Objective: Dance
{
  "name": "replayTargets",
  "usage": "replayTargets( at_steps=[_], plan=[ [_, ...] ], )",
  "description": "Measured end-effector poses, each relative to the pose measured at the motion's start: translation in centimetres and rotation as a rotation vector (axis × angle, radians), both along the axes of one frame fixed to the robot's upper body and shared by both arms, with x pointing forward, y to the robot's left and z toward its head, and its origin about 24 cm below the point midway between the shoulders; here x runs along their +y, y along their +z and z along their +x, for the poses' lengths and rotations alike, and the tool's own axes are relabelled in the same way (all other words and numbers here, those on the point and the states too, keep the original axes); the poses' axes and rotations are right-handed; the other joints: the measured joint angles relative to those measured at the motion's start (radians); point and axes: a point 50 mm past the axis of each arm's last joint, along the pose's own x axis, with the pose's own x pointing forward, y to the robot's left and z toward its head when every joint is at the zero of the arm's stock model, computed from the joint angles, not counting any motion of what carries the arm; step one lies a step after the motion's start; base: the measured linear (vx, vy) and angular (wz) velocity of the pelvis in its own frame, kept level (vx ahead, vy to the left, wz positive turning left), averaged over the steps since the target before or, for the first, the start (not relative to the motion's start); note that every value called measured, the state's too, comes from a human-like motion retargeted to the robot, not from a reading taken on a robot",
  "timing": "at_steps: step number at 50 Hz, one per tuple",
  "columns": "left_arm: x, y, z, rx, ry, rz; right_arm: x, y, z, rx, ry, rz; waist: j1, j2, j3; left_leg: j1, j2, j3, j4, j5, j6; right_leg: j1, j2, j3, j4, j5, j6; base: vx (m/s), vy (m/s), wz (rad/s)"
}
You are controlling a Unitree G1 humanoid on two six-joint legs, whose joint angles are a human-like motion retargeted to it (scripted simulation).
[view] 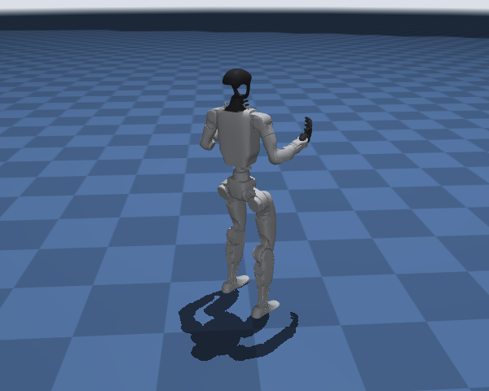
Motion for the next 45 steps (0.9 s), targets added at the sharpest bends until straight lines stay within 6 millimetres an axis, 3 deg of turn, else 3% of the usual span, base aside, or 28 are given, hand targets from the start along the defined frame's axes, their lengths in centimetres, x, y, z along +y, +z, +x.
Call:
replayTargets(
  at_steps=[5, 7, 10, 12, 15, 18, 20, 25, 28, 30, 31, 32, 33, 36, 39, 42, 45],
  plan=[
    [-4.9, -4.8, 3.4, 0.087, -0.016, -0.17, 4.3, 2.2, 2.2, -0.147, 0.135, -0.067, 0.086, -0.017, 0.057, 0.056, -0.062, 0.03, -0.088, 0.06, 0.021, -0.03, -0.061, 0.0, 0.091, -0.016, 0.015, -0.05, 0.17, 0.0],
    [-6.7, -8.2, 3.9, 0.199, 0.028, -0.328, 5.7, 2.5, 2.4, -0.203, 0.147, -0.154, 0.102, -0.006, 0.068, 0.085, -0.078, 0.045, -0.119, 0.08, 0.03, -0.043, -0.072, 0.005, 0.138, -0.025, 0.019, 0.12, 0.28, -0.04],
    [-10.1, -14.4, 3.6, 0.434, 0.146, -0.731, 8.2, 1.3, 2.5, -0.254, 0.15, -0.318, 0.136, 0.011, 0.062, 0.111, -0.101, 0.077, -0.145, 0.097, 0.045, -0.071, -0.081, 0.048, 0.218, -0.047, 0.035, 0.19, 0.3, -0.46],
    [-10.0, -18.0, 2.7, 0.515, 0.246, -1.066, 10.0, 0.3, 2.2, -0.303, 0.184, -0.454, 0.147, 0.025, 0.055, 0.115, -0.115, 0.092, -0.145, 0.097, 0.058, -0.092, -0.07, 0.093, 0.265, -0.046, 0.032, 0.21, 0.22, -0.66],
    [-7.0, -21.2, 0.7, 0.475, 0.42, -1.375, 11.4, -1.1, 1.3, -0.358, 0.232, -0.634, 0.141, 0.043, 0.065, 0.131, -0.126, 0.107, -0.144, 0.09, 0.077, -0.12, -0.048, 0.145, 0.329, -0.035, 0.015, 0.19, 0.12, -0.51],
    [-2.7, -18.9, 0.1, 0.301, 0.493, -1.15, 10.4, -1.4, 1.3, -0.366, 0.054, -0.612, 0.134, 0.051, 0.072, 0.129, -0.141, 0.109, -0.145, 0.089, 0.099, -0.139, -0.045, 0.163, 0.337, -0.004, -0.029, 0.15, 0.07, -0.39],
    [-1.0, -15.7, 0.6, 0.184, 0.453, -0.927, 9.1, -0.9, 1.4, -0.355, -0.154, -0.415, 0.124, 0.067, 0.077, 0.124, -0.14, 0.107, -0.142, 0.095, 0.111, -0.147, -0.048, 0.167, 0.33, 0.034, -0.049, 0.04, 0.03, -0.12],
    [-2.0, -7.5, 1.9, -0.109, 0.238, -0.645, 8.7, 1.9, 1.9, -0.41, -0.374, 0.158, 0.059, 0.098, 0.067, 0.091, -0.097, 0.102, -0.151, 0.113, 0.123, -0.185, -0.037, 0.134, 0.323, 0.138, -0.096, -0.04, 0.0, -0.09],
    [-3.7, -3.6, 2.0, -0.261, 0.115, -0.54, 9.9, 3.9, 1.7, -0.505, -0.459, 0.253, 0.014, 0.107, 0.045, 0.05, -0.066, 0.104, -0.149, 0.115, 0.118, -0.22, 0.003, 0.111, 0.356, 0.121, -0.148, -0.03, 0.05, -0.24],
    [-5.0, -1.9, 1.8, -0.329, 0.054, -0.496, 11.1, 4.6, 1.2, -0.542, -0.502, 0.296, -0.007, 0.102, 0.026, 0.022, -0.057, 0.109, -0.147, 0.12, 0.113, -0.231, 0.046, 0.147, 0.368, 0.111, -0.074, -0.01, 0.01, -0.11],
    [-6.0, -1.3, 1.8, -0.36, 0.021, -0.47, 11.9, 4.6, 0.9, -0.548, -0.498, 0.326, -0.022, 0.098, 0.016, 0.011, -0.053, 0.111, -0.15, 0.126, 0.11, -0.224, 0.087, 0.189, 0.377, 0.092, 0.003, 0.0, 0.0, 0.0],
    [-6.9, -0.9, 1.7, -0.384, -0.009, -0.446, 12.7, 4.5, 0.6, -0.547, -0.486, 0.349, -0.034, 0.095, 0.008, 0.003, -0.048, 0.112, -0.153, 0.133, 0.107, -0.216, 0.121, 0.218, 0.387, 0.073, 0.061, 0.0, 0.0, 0.0],
    [-7.7, -0.7, 1.8, -0.392, -0.032, -0.428, 13.5, 4.1, 0.4, -0.533, -0.455, 0.354, -0.044, 0.093, 0.003, 0.001, -0.041, 0.115, -0.159, 0.14, 0.105, -0.207, 0.141, 0.226, 0.396, 0.054, 0.081, 0.0, 0.0, 0.0],
    [-10.0, -1.3, 2.0, -0.357, -0.086, -0.37, 15.7, 2.5, 0.1, -0.456, -0.308, 0.306, -0.068, 0.075, -0.007, 0.009, -0.041, 0.119, -0.183, 0.16, 0.1, -0.166, 0.168, 0.227, 0.393, 0.035, 0.098, 0.04, -0.02, 0.26],
    [-10.6, -3.1, 2.3, -0.268, -0.092, -0.305, 16.7, 0.7, 0.1, -0.395, -0.177, 0.201, -0.091, 0.059, -0.02, 0.029, -0.045, 0.119, -0.213, 0.18, 0.091, -0.117, 0.195, 0.229, 0.346, 0.001, 0.032, 0.05, 0.03, 0.29],
    [-7.9, -4.6, 2.0, -0.223, 0.072, -0.265, 14.7, 0.1, 0.2, -0.395, -0.229, 0.147, -0.084, 0.04, -0.039, 0.056, -0.055, 0.148, -0.243, 0.187, 0.088, -0.051, 0.184, 0.175, 0.23, -0.083, -0.011, 0.03, 0.07, -0.09],
    [-3.1, -5.5, 1.0, -0.206, 0.415, -0.288, 10.2, 0.6, 0.1, -0.413, -0.507, 0.255, -0.054, 0.027, -0.031, 0.086, -0.064, 0.159, -0.253, 0.19, 0.092, 0.013, 0.193, 0.196, 0.143, -0.101, -0.021, -0.01, 0.07, -0.09]
  ],
)
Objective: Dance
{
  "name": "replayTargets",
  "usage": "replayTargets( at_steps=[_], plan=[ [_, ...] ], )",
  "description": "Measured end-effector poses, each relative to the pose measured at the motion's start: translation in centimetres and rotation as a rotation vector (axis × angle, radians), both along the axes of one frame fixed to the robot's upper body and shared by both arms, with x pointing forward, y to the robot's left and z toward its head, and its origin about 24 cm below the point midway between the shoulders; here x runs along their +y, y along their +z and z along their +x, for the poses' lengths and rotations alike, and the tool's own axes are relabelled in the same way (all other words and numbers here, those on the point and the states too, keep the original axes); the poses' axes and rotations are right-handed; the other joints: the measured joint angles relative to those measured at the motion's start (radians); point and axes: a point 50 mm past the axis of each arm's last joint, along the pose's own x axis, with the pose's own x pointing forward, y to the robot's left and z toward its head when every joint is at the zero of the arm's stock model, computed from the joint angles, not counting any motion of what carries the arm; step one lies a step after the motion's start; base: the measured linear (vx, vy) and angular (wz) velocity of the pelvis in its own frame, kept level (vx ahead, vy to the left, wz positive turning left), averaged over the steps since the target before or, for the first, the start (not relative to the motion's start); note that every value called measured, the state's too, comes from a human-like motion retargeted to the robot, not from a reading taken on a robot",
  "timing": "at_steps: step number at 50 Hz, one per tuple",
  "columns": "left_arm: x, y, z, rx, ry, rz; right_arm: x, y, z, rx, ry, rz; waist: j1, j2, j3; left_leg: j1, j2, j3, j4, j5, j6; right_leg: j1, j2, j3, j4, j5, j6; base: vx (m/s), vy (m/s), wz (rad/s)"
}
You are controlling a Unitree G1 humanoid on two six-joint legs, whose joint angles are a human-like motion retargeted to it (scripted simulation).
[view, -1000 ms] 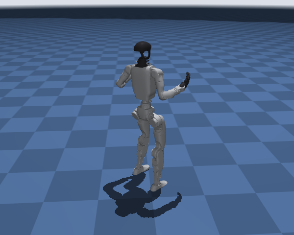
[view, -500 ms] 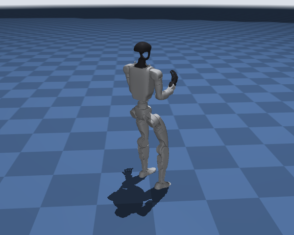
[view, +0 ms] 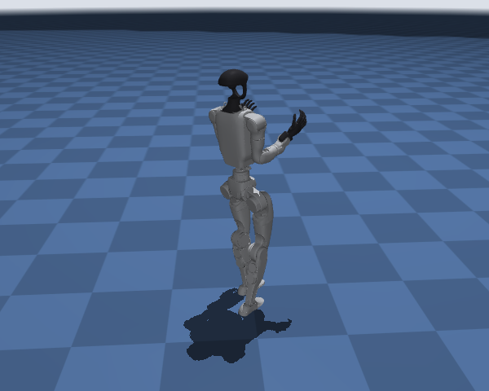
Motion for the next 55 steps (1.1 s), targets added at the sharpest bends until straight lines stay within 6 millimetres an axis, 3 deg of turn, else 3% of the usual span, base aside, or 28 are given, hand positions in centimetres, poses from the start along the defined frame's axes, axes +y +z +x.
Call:
replayTargets(
  at_steps=[2, 5, 8, 10, 12, 15, 18, 20, 23, 25, 27, 29, 31, 33, 35, 37, 39, 43, 45, 47, 51, 55],
  plan=[
    [2.3, 0.4, -0.3, 0.007, 0.256, -0.065, -2.6, 1.6, -0.1, -0.068, -0.193, 0.155, 0.014, -0.011, 0.025, 0.003, -0.005, -0.019, 0.015, -0.005, -0.006, 0.024, -0.008, 0.004, -0.043, 0.019, -0.017, -0.21, 0.08, 0.16],
    [4.8, 1.4, -0.5, -0.044, 0.483, -0.265, -4.5, 4.7, -0.9, -0.248, -0.38, 0.352, 0.025, -0.033, 0.018, -0.038, -0.003, -0.028, 0.05, -0.016, -0.016, 0.024, -0.034, -0.034, -0.102, 0.035, -0.047, -0.25, 0.02, 0.13],
    [4.8, 3.2, 0.8, -0.211, 0.356, -0.55, -4.5, 7.3, -2.0, -0.473, -0.381, 0.522, 0.031, -0.056, 0.012, -0.078, 0.004, -0.041, 0.112, -0.037, -0.024, 0.024, -0.037, -0.046, -0.12, 0.037, -0.057, -0.12, -0.03, 0.15],
    [4.3, 4.4, 2.5, -0.36, 0.098, -0.729, -4.2, 8.9, -2.5, -0.633, -0.285, 0.566, 0.035, -0.065, 0.024, -0.116, 0.014, -0.058, 0.182, -0.053, -0.034, 0.016, -0.04, -0.06, -0.114, 0.034, -0.063, -0.17, 0.0, 0.36],
    [2.3, 5.3, 4.7, -0.452, -0.194, -0.829, -3.2, 10.2, -2.2, -0.69, -0.091, 0.591, 0.034, -0.073, 0.03, -0.173, 0.01, -0.085, 0.255, -0.057, -0.045, -0.011, -0.046, -0.068, -0.1, 0.028, -0.063, -0.28, 0.04, 0.6],
    [-2.6, 5.9, 7.4, -0.472, -0.548, -0.892, -0.4, 11.4, -0.8, -0.689, 0.283, 0.512, 0.048, -0.085, 0.042, -0.239, -0.001, -0.102, 0.346, -0.033, -0.052, -0.028, -0.056, -0.083, -0.093, 0.021, -0.075, -0.2, 0.05, 0.42],
    [-8.9, 4.6, 9.0, -0.329, -0.866, -0.908, 5.0, 10.8, 0.8, -0.566, 0.753, 0.373, 0.059, -0.09, 0.06, -0.261, -0.024, -0.115, 0.399, -0.005, -0.058, -0.021, -0.063, -0.099, -0.094, 0.021, -0.079, -0.07, 0.07, 0.34],
    [-13.3, 3.0, 9.3, -0.187, -1.08, -0.894, 9.2, 9.2, 1.1, -0.427, 1.066, 0.295, 0.062, -0.097, 0.062, -0.263, -0.052, -0.123, 0.436, -0.023, -0.064, -0.018, -0.076, -0.111, -0.096, 0.022, -0.079, 0.0, 0.09, 0.21],
    [-18.9, -0.3, 8.1, 0.045, -1.382, -0.85, 14.7, 4.7, 0.7, -0.122, 1.465, 0.198, 0.06, -0.101, 0.05, -0.246, -0.106, -0.149, 0.485, -0.041, -0.068, -0.01, -0.085, -0.116, -0.101, 0.021, -0.078, 0.11, 0.08, 0.06],
    [-21.5, -2.2, 6.8, 0.154, -1.513, -0.89, 17.0, 1.9, -0.3, 0.051, 1.64, 0.204, 0.058, -0.109, 0.039, -0.216, -0.125, -0.145, 0.493, -0.068, -0.024, 0.0, -0.093, -0.112, -0.102, 0.019, -0.073, 0.23, 0.07, 0.02],
    [-22.1, -3.7, 6.2, 0.199, -1.501, -1.016, 17.8, 0.6, -0.6, 0.116, 1.667, 0.355, 0.058, -0.1, 0.024, -0.158, -0.107, -0.118, 0.415, -0.134, -0.009, 0.01, -0.079, -0.108, -0.096, 0.017, -0.07, 0.27, 0.05, -0.17],
    [-19.8, -4.6, 6.9, 0.154, -1.349, -1.142, 16.3, 0.6, 0.4, 0.085, 1.557, 0.583, 0.049, -0.08, 0.009, -0.094, -0.104, -0.109, 0.325, -0.163, 0.021, 0.025, -0.057, -0.105, -0.094, 0.021, -0.073, 0.23, 0.04, -0.25],
    [-15.1, -4.5, 7.8, 0.034, -1.129, -1.169, 12.7, 1.3, 1.7, -0.029, 1.323, 0.726, 0.021, -0.065, -0.001, -0.05, -0.102, -0.117, 0.262, -0.146, 0.025, 0.034, -0.045, -0.105, -0.096, 0.031, -0.077, 0.16, 0.0, -0.13],
    [-10.2, -2.9, 8.2, -0.115, -0.927, -1.093, 7.8, 2.8, 2.0, -0.195, 1.025, 0.69, -0.007, -0.062, -0.007, -0.041, -0.101, -0.127, 0.224, -0.121, 0.011, 0.026, -0.044, -0.102, -0.09, 0.042, -0.076, 0.05, 0.0, -0.04],
    [-6.5, -0.3, 7.8, -0.253, -0.783, -0.973, 3.2, 4.8, 1.1, -0.354, 0.726, 0.52, -0.019, -0.051, -0.013, -0.039, -0.088, -0.097, 0.183, -0.105, 0.016, 0.001, -0.045, -0.101, -0.078, 0.049, -0.065, -0.06, 0.03, -0.03],
    [-4.7, 2.7, 7.0, -0.357, -0.713, -0.849, 0.8, 7.3, 0.1, -0.439, 0.472, 0.336, -0.005, -0.03, 0.0, -0.025, -0.081, -0.07, 0.148, -0.103, 0.02, -0.019, -0.046, -0.109, -0.057, 0.05, -0.051, -0.13, 0.04, -0.25],
    [-4.1, 5.0, 6.3, -0.415, -0.69, -0.748, -0.4, 9.1, -0.6, -0.488, 0.298, 0.241, 0.004, -0.012, 0.025, -0.009, -0.075, -0.075, 0.137, -0.118, 0.002, -0.027, -0.046, -0.11, -0.022, 0.048, -0.027, -0.07, -0.02, -0.41],
    [-4.3, 7.0, 5.5, -0.446, -0.731, -0.598, -0.2, 10.6, -1.3, -0.568, 0.266, 0.235, -0.003, -0.001, 0.026, -0.036, -0.047, -0.038, 0.132, -0.169, -0.066, -0.077, -0.06, -0.147, 0.042, 0.007, 0.082, -0.06, -0.05, -0.53],
    [-5.2, 6.7, 5.5, -0.403, -0.79, -0.526, 0.6, 9.8, -1.1, -0.531, 0.361, 0.234, -0.007, 0.0, 0.016, -0.054, -0.031, 0.0, 0.127, -0.195, -0.097, -0.105, -0.077, -0.207, 0.068, -0.028, 0.106, -0.05, -0.05, -0.37],
    [-6.0, 5.0, 5.5, -0.287, -0.808, -0.414, 0.7, 7.8, -0.3, -0.391, 0.471, 0.189, -0.014, 0.01, 0.015, -0.053, -0.01, 0.034, 0.113, -0.213, -0.119, -0.115, -0.079, -0.254, 0.081, -0.053, 0.087, -0.03, -0.1, -0.21],
    [-5.6, -1.1, 4.7, 0.1, -0.635, -0.008, -2.2, 1.3, 0.1, -0.025, 0.516, -0.047, -0.041, 0.017, 0.021, -0.046, 0.015, 0.07, 0.091, -0.248, -0.146, -0.115, -0.089, -0.353, 0.069, -0.065, 0.06, -0.04, -0.15, 0.04],
    [-3.4, -7.7, 0.5, 0.413, -0.285, 0.45, -5.7, -5.3, -2.5, 0.292, 0.382, -0.32, -0.061, -0.01, 0.014, -0.035, -0.006, 0.046, 0.101, -0.257, -0.088, -0.094, -0.097, -0.388, -0.012, -0.009, 0.008, 0.05, -0.23, -0.1]
  ],
)
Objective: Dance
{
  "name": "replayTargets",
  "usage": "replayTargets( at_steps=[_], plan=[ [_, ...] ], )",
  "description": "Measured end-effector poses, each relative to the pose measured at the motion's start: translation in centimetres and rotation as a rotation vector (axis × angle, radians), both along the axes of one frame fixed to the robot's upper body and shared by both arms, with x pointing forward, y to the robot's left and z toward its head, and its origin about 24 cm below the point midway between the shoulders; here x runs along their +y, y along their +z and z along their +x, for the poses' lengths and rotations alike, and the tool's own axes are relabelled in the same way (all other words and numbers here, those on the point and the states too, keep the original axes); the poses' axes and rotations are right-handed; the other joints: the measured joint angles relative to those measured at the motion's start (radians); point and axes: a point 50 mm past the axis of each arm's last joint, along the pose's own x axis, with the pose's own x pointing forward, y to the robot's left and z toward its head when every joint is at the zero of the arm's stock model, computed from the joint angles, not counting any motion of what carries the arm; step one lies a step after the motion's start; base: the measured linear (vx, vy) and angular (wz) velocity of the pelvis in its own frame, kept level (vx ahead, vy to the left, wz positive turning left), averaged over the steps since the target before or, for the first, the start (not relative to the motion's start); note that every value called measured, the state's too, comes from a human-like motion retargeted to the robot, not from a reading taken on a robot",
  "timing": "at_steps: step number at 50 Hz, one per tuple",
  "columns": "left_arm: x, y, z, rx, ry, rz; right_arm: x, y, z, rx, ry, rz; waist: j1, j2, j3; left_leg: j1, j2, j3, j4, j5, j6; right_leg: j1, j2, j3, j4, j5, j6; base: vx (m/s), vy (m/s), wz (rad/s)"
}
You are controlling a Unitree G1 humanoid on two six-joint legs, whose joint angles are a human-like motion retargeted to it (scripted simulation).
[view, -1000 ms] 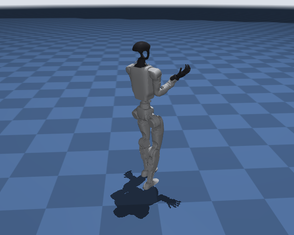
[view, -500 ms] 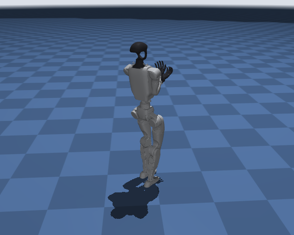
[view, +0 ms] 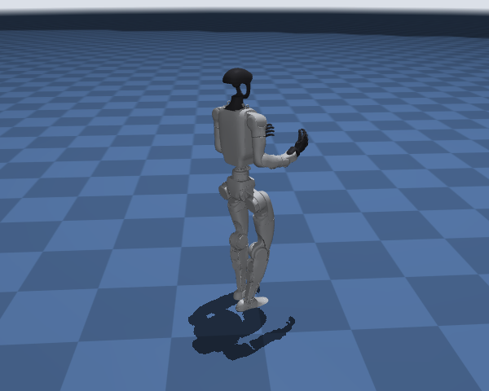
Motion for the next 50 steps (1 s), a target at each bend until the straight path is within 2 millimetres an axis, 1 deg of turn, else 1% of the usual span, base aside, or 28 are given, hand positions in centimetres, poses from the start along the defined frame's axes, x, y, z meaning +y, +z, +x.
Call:
replayTargets(
  at_steps=[2, 3, 5, 6, 7, 8, 10, 12, 13, 15, 17, 20, 22, 23, 25, 27, 28, 30, 32, 33, 35, 38, 40, 43, 45, 46, 47, 50],
  plan=[
    [0.0, -3.0, -2.5, 0.025, 0.161, 0.143, 1.1, -1.5, -1.0, -0.022, 0.015, -0.059, -0.01, -0.025, -0.008, -0.008, -0.01, -0.03, 0.053, 0.003, 0.045, 0.001, 0.04, 0.126, -0.015, 0.0, -0.021, 0.07, -0.23, -0.56],
    [-0.7, -4.5, -3.4, 0.057, 0.205, 0.166, 2.5, -1.9, -1.2, -0.056, 0.049, -0.052, -0.022, -0.037, -0.013, -0.029, -0.02, -0.058, 0.108, 0.007, 0.07, -0.001, 0.032, 0.153, -0.015, 0.0, -0.019, 0.02, -0.19, -0.4],
    [-3.7, -6.6, -3.9, 0.118, 0.118, 0.222, 6.7, -2.1, -1.0, -0.119, 0.166, -0.008, -0.051, -0.055, -0.018, -0.099, -0.041, -0.098, 0.269, -0.009, 0.095, 0.01, 0.008, 0.192, -0.032, 0.003, -0.03, -0.06, -0.09, -0.15],
    [-5.1, -6.5, -3.2, 0.11, 0.052, 0.241, 9.0, -1.5, -0.7, -0.174, 0.236, 0.004, -0.065, -0.052, -0.021, -0.146, -0.049, -0.112, 0.37, 0.007, 0.105, 0.017, 0.006, 0.198, -0.043, -0.004, -0.038, -0.15, 0.0, -0.03],
    [-6.3, -6.1, -2.3, 0.083, -0.003, 0.255, 11.2, -0.6, -0.4, -0.238, 0.295, 0.012, -0.077, -0.048, -0.024, -0.198, -0.049, -0.12, 0.48, 0.033, 0.117, 0.022, 0.005, 0.202, -0.052, -0.012, -0.042, -0.18, 0.01, -0.07],
    [-7.3, -4.9, -1.1, 0.018, -0.033, 0.251, 13.0, 0.8, 0.2, -0.315, 0.333, 0.015, -0.082, -0.043, -0.03, -0.261, -0.034, -0.115, 0.61, 0.077, 0.13, 0.023, 0.006, 0.199, -0.057, -0.02, -0.039, -0.14, 0.0, -0.28],
    [-8.7, -1.6, 1.2, -0.143, -0.005, 0.143, 15.6, 4.1, 1.7, -0.46, 0.361, -0.034, -0.069, -0.03, -0.038, -0.421, -0.017, -0.118, 0.871, 0.202, 0.211, 0.027, 0.011, 0.209, -0.071, -0.025, -0.036, -0.08, -0.05, -0.76],
    [-9.8, -0.1, 3.0, -0.147, 0.045, 0.042, 17.1, 6.6, 3.1, -0.568, 0.321, -0.15, -0.006, -0.02, -0.034, -0.557, -0.076, -0.233, 1.063, 0.328, 0.276, 0.039, 0.047, 0.239, -0.086, -0.009, -0.058, -0.04, -0.14, -1.36],
    [-10.4, 0.8, 3.8, -0.163, 0.049, 0.036, 17.7, 7.7, 3.9, -0.606, 0.266, -0.202, 0.02, -0.02, -0.032, -0.592, -0.136, -0.263, 1.108, 0.332, 0.276, 0.042, 0.038, 0.249, -0.083, -0.009, -0.06, 0.01, 0.03, -1.3],
    [-10.0, 3.1, 5.8, -0.227, 0.075, 0.074, 18.3, 9.3, 5.1, -0.671, 0.131, -0.26, 0.079, -0.019, -0.029, -0.641, -0.198, -0.296, 1.155, 0.301, 0.276, 0.05, 0.021, 0.254, -0.069, -0.015, -0.073, 0.05, 0.09, -1.27],
    [-8.3, 5.6, 7.3, -0.305, 0.147, 0.135, 18.5, 10.6, 6.2, -0.724, -0.006, -0.3, 0.13, -0.019, -0.016, -0.638, -0.203, -0.328, 1.108, 0.282, 0.274, 0.063, 0.021, 0.284, -0.05, -0.019, -0.087, 0.11, -0.12, -1.19],
    [-4.6, 9.6, 8.5, -0.439, 0.3, 0.193, 17.1, 12.8, 8.0, -0.764, -0.202, -0.332, 0.184, -0.033, 0.008, -0.574, -0.161, -0.356, 0.888, 0.238, 0.246, 0.099, 0.021, 0.331, -0.037, -0.017, -0.117, 0.15, -0.21, -0.99],
    [-1.6, 12.3, 8.5, -0.514, 0.405, 0.203, 14.6, 14.3, 9.2, -0.785, -0.364, -0.335, 0.211, -0.03, 0.036, -0.484, -0.141, -0.419, 0.649, 0.256, 0.192, 0.13, 0.027, 0.354, -0.03, -0.015, -0.131, 0.14, -0.16, -0.8],
    [-0.1, 13.7, 8.2, -0.549, 0.457, 0.195, 12.4, 15.2, 9.7, -0.804, -0.453, -0.335, 0.224, -0.027, 0.05, -0.429, -0.138, -0.475, 0.515, 0.284, 0.158, 0.143, 0.031, 0.365, -0.024, -0.017, -0.137, 0.17, -0.19, -0.76],
    [2.6, 16.1, 7.0, -0.625, 0.537, 0.17, 8.9, 16.3, 10.2, -0.823, -0.623, -0.345, 0.261, -0.016, 0.071, -0.321, -0.115, -0.552, 0.272, 0.294, 0.118, 0.17, 0.029, 0.382, -0.016, -0.024, -0.145, 0.18, -0.08, -0.8],
    [5.4, 17.8, 4.9, -0.699, 0.62, 0.181, 5.4, 16.5, 10.2, -0.805, -0.777, -0.353, 0.303, -0.007, 0.084, -0.218, -0.088, -0.564, 0.114, 0.306, 0.088, 0.199, 0.013, 0.396, -0.006, -0.034, -0.147, 0.32, -0.04, -0.86],
    [6.8, 18.3, 3.6, -0.729, 0.67, 0.201, 3.9, 16.4, 10.0, -0.792, -0.844, -0.35, 0.319, 0.001, 0.09, -0.168, -0.087, -0.551, 0.067, 0.333, 0.075, 0.213, 0.007, 0.404, 0.006, -0.04, -0.147, 0.45, -0.05, -0.7],
    [9.3, 18.6, 0.8, -0.757, 0.773, 0.26, 0.9, 16.0, 9.4, -0.755, -0.97, -0.352, 0.327, 0.035, 0.1, -0.07, -0.026, -0.376, 0.009, 0.334, 0.014, 0.249, 0.014, 0.396, 0.046, -0.053, -0.155, 0.54, 0.03, -0.45],
    [11.5, 18.1, -1.9, -0.736, 0.875, 0.339, -2.1, 15.0, 8.3, -0.705, -1.093, -0.374, 0.337, 0.064, 0.102, 0.015, -0.029, -0.361, -0.028, 0.325, -0.018, 0.274, 0.008, 0.392, 0.108, -0.062, -0.151, 0.72, 0.04, -0.35],
    [12.5, 17.6, -3.1, -0.708, 0.927, 0.38, -3.4, 14.4, 7.7, -0.676, -1.148, -0.393, 0.332, 0.072, 0.103, 0.048, -0.049, -0.381, -0.03, 0.314, -0.012, 0.287, -0.009, 0.376, 0.143, -0.062, -0.139, 0.73, 0.05, -0.39],
    [14.6, 16.4, -6.0, -0.635, 1.048, 0.471, -5.6, 13.0, 6.5, -0.608, -1.231, -0.433, 0.342, 0.093, 0.111, 0.101, -0.071, -0.355, -0.017, 0.289, 0.01, 0.291, -0.029, 0.371, 0.254, -0.043, -0.14, 0.62, 0.08, -0.81],
    [16.8, 14.1, -9.9, -0.55, 1.235, 0.546, -8.0, 11.1, 4.4, -0.528, -1.327, -0.455, 0.365, 0.113, 0.104, 0.128, -0.104, -0.334, -0.003, 0.264, 0.046, 0.232, -0.073, 0.363, 0.434, 0.033, -0.147, 0.47, 0.01, -1.08],
    [17.5, 12.5, -12.4, -0.527, 1.345, 0.577, -9.5, 9.6, 2.8, -0.469, -1.381, -0.475, 0.389, 0.114, 0.091, 0.118, -0.118, -0.305, 0.007, 0.246, 0.066, 0.167, -0.132, 0.323, 0.548, 0.098, -0.157, 0.35, -0.04, -1.11],
    [18.1, 9.9, -15.5, -0.506, 1.504, 0.688, -11.4, 7.1, 0.0, -0.405, -1.458, -0.518, 0.414, 0.104, 0.081, 0.111, -0.141, -0.28, 0.01, 0.226, 0.086, 0.096, -0.205, 0.25, 0.659, 0.202, -0.205, 0.37, -0.1, -0.77],
    [18.7, 8.2, -17.1, -0.412, 1.547, 0.756, -12.8, 5.4, -2.2, -0.355, -1.513, -0.566, 0.421, 0.099, 0.092, 0.119, -0.155, -0.277, 0.01, 0.214, 0.098, 0.066, -0.24, 0.216, 0.721, 0.264, -0.223, 0.26, -0.11, -0.29],
    [18.8, 7.1, -17.5, -0.345, 1.537, 0.768, -13.5, 4.5, -3.3, -0.31, -1.525, -0.608, 0.419, 0.098, 0.095, 0.12, -0.16, -0.283, 0.009, 0.213, 0.105, 0.051, -0.235, 0.215, 0.74, 0.279, -0.231, 0.15, -0.14, 0.03],
    [18.7, 6.1, -17.9, -0.282, 1.522, 0.772, -14.1, 3.6, -4.5, -0.262, -1.529, -0.653, 0.416, 0.098, 0.096, 0.119, -0.16, -0.289, 0.008, 0.211, 0.109, 0.04, -0.221, 0.215, 0.749, 0.265, -0.218, 0.14, -0.2, 0.28],
    [17.8, 3.1, -18.6, -0.107, 1.401, 0.744, -15.4, 1.1, -7.5, -0.073, -1.429, -0.799, 0.393, 0.099, 0.089, 0.099, -0.14, -0.311, 0.006, 0.209, 0.113, 0.041, -0.129, 0.23, 0.656, 0.083, -0.039, 0.09, -0.27, 0.42]
  ],
)
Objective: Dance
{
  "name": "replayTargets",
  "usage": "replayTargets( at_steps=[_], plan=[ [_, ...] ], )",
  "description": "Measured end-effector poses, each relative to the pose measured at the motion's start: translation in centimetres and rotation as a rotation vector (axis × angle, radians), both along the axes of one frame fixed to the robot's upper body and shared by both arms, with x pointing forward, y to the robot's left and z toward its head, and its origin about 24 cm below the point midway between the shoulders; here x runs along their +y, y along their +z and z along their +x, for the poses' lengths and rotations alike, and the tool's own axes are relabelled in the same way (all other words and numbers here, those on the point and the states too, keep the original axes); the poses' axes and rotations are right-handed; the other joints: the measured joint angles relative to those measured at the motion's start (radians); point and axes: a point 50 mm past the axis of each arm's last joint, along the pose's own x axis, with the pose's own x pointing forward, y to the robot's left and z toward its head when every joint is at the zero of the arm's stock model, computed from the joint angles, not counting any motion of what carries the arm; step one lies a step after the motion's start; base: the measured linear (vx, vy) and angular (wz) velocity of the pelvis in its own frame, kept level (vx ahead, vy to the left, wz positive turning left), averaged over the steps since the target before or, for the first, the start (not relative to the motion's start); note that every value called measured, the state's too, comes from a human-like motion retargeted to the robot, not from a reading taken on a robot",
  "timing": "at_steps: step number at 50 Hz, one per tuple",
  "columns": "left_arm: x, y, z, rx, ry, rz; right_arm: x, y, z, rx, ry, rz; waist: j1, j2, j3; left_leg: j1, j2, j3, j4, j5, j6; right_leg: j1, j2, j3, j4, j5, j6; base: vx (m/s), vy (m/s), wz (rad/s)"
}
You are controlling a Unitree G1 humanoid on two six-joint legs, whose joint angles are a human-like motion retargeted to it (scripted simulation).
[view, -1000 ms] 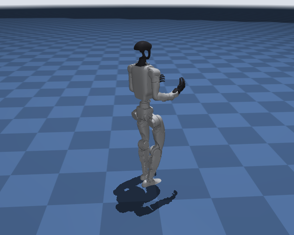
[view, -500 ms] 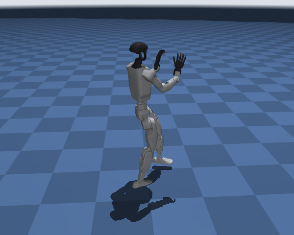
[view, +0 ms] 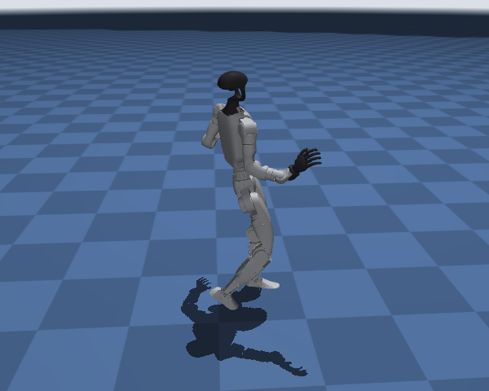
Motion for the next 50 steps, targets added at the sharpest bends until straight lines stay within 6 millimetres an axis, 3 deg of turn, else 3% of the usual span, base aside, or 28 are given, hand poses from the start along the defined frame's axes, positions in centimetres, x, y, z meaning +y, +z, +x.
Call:
replayTargets(
  at_steps=[2, 5, 6, 7, 10, 12, 15, 17, 20, 21, 24, 25, 27, 28, 31, 35, 37, 38, 40, 44, 50],
  plan=[
    [-1.0, -1.4, -0.2, 0.096, -0.062, -0.047, 0.1, -1.8, -0.9, 0.165, 0.08, 0.044, -0.024, -0.013, -0.002, -0.019, 0.012, -0.009, -0.003, 0.001, 0.004, 0.008, 0.065, 0.015, -0.135, -0.075, 0.057, 0.07, -0.34, 0.46],
    [-3.3, -4.0, 0.1, 0.155, -0.161, -0.182, 1.7, -4.8, -1.4, 0.378, 0.277, 0.141, -0.067, -0.064, -0.003, -0.061, -0.003, -0.024, 0.003, 0.001, 0.011, 0.031, 0.084, -0.002, -0.444, -0.104, 0.105, 0.0, -0.35, 0.54],
    [-4.4, -5.0, 0.6, 0.166, -0.216, -0.241, 2.7, -5.6, -1.3, 0.417, 0.36, 0.179, -0.095, -0.084, -0.002, -0.071, -0.015, -0.037, 0.01, 0.001, 0.017, 0.036, 0.123, 0.051, -0.541, -0.075, 0.009, -0.03, -0.35, 0.8],
    [-5.5, -5.8, 1.2, 0.178, -0.275, -0.299, 3.9, -6.4, -1.1, 0.453, 0.455, 0.215, -0.118, -0.098, -0.003, -0.084, -0.019, -0.044, 0.022, -0.002, 0.022, 0.048, 0.148, 0.081, -0.614, -0.065, -0.05, -0.03, -0.35, 0.65],
    [-9.3, -8.2, 3.5, 0.213, -0.502, -0.478, 8.6, -8.4, -0.2, 0.504, 0.783, 0.326, -0.186, -0.101, -0.004, -0.136, -0.001, -0.071, 0.125, -0.022, 0.028, 0.114, 0.114, -0.096, -0.666, -0.121, -0.051, -0.01, -0.32, 0.9],
    [-12.8, -9.0, 6.0, 0.168, -0.662, -0.582, 12.4, -8.8, 1.0, 0.431, 0.974, 0.4, -0.235, -0.126, 0.004, -0.193, -0.034, -0.07, 0.215, -0.016, 0.057, 0.125, 0.135, 0.015, -0.732, -0.094, -0.032, -0.2, -0.25, 1.15],
    [-15.3, -7.7, 9.9, 0.047, -0.868, -0.632, 18.2, -6.8, 4.3, 0.237, 1.274, 0.43, -0.243, -0.149, -0.001, -0.325, -0.01, 0.122, 0.396, -0.024, 0.11, 0.119, 0.077, -0.159, -0.767, -0.127, -0.051, -0.3, -0.14, 0.32],
    [-17.5, -6.3, 12.4, 0.037, -1.044, -0.593, 22.0, -4.5, 6.1, 0.1, 1.454, 0.417, -0.255, -0.16, -0.003, -0.393, 0.038, 0.249, 0.529, -0.011, 0.156, 0.104, 0.087, -0.128, -0.757, -0.124, -0.032, -0.13, -0.22, 0.32],
    [-20.5, -4.4, 15.4, -0.026, -1.228, -0.561, 27.0, -0.1, 8.0, -0.109, 1.664, 0.368, -0.256, -0.152, -0.018, -0.526, 0.127, 0.252, 0.763, 0.042, 0.163, 0.108, 0.14, -0.146, -0.76, -0.121, -0.032, -0.03, -0.37, -0.16],
    [-21.3, -3.8, 16.4, -0.052, -1.261, -0.559, 28.4, 1.2, 8.4, -0.161, 1.711, 0.345, -0.253, -0.143, -0.028, -0.57, 0.115, 0.208, 0.812, 0.09, 0.163, 0.106, 0.152, -0.144, -0.761, -0.116, -0.032, 0.01, -0.08, -0.43],
    [-23.1, -1.2, 19.6, -0.121, -1.304, -0.528, 29.7, 5.9, 9.8, -0.291, 1.755, 0.184, -0.245, -0.145, -0.062, -0.667, -0.007, 0.082, 0.879, 0.201, 0.163, 0.086, 0.146, -0.127, -0.751, -0.108, -0.021, 0.07, 0.16, -0.35],
    [-23.6, -0.2, 20.7, -0.148, -1.295, -0.517, 30.2, 7.3, 10.1, -0.308, 1.752, 0.113, -0.242, -0.152, -0.068, -0.682, -0.017, 0.073, 0.889, 0.182, 0.163, 0.081, 0.141, -0.129, -0.747, -0.109, -0.028, 0.11, 0.0, -0.4],
    [-23.9, 2.3, 22.8, -0.188, -1.27, -0.441, 33.7, 8.7, 10.8, -0.295, 1.667, -0.011, -0.207, -0.147, -0.053, -0.663, 0.022, 0.066, 0.85, 0.12, 0.163, 0.1, 0.136, -0.124, -0.737, -0.113, -0.036, 0.16, 0.0, -0.63],
    [-23.8, 3.4, 23.4, -0.198, -1.254, -0.396, 34.1, 9.3, 11.3, -0.302, 1.601, -0.058, -0.193, -0.151, -0.046, -0.635, 0.021, 0.059, 0.79, 0.1, 0.163, 0.116, 0.117, -0.116, -0.734, -0.117, -0.032, 0.17, 0.06, -0.61],
    [-22.5, 6.6, 24.8, -0.223, -1.184, -0.233, 32.9, 11.1, 13.5, -0.329, 1.409, -0.163, -0.153, -0.16, -0.042, -0.545, 0.069, 0.021, 0.531, 0.086, 0.099, 0.147, 0.105, -0.094, -0.74, -0.119, -0.038, 0.14, -0.04, -0.4],
    [-19.4, 10.7, 25.4, -0.257, -1.046, -0.048, 29.3, 13.2, 15.8, -0.379, 1.16, -0.189, -0.095, -0.135, -0.021, -0.394, 0.143, -0.026, 0.19, 0.179, 0.008, 0.198, 0.105, -0.069, -0.739, -0.125, -0.038, 0.24, -0.09, -0.51],
    [-16.7, 12.7, 24.6, -0.279, -0.948, 0.034, 26.1, 14.1, 16.7, -0.423, 1.009, -0.15, -0.055, -0.103, -0.009, -0.285, 0.158, -0.069, 0.076, 0.23, -0.149, 0.235, 0.103, -0.052, -0.718, -0.138, -0.036, 0.39, 0.04, -0.63],
    [-15.5, 13.4, 24.0, -0.29, -0.909, 0.059, 24.6, 14.3, 16.9, -0.438, 0.948, -0.129, -0.049, -0.092, -0.007, -0.242, 0.173, -0.038, 0.061, 0.189, -0.186, 0.248, 0.095, -0.052, -0.707, -0.143, -0.033, 0.47, 0.05, -0.39],
    [-13.2, 14.0, 22.4, -0.312, -0.839, 0.086, 21.8, 14.2, 17.0, -0.455, 0.843, -0.08, -0.03, -0.07, -0.005, -0.172, 0.181, 0.062, 0.02, 0.169, -0.18, 0.273, 0.08, -0.036, -0.676, -0.148, -0.03, 0.53, 0.09, -0.39],
    [-8.1, 13.2, 17.3, -0.356, -0.69, 0.081, 16.9, 12.8, 16.1, -0.461, 0.663, 0.019, -0.035, -0.005, -0.003, -0.024, 0.167, 0.129, -0.031, 0.131, -0.154, 0.319, 0.052, -0.014, -0.558, -0.123, -0.001, 0.67, 0.1, -0.52],
    [-2.9, 10.8, 8.7, -0.457, -0.281, 0.15, 11.2, 10.0, 12.5, -0.52, 0.451, 0.101, -0.004, 0.041, -0.014, 0.045, 0.113, 0.145, -0.039, 0.073, -0.119, 0.239, 0.023, 0.098, -0.304, -0.032, 0.033, 0.42, 0.04, -0.83]
  ],
)
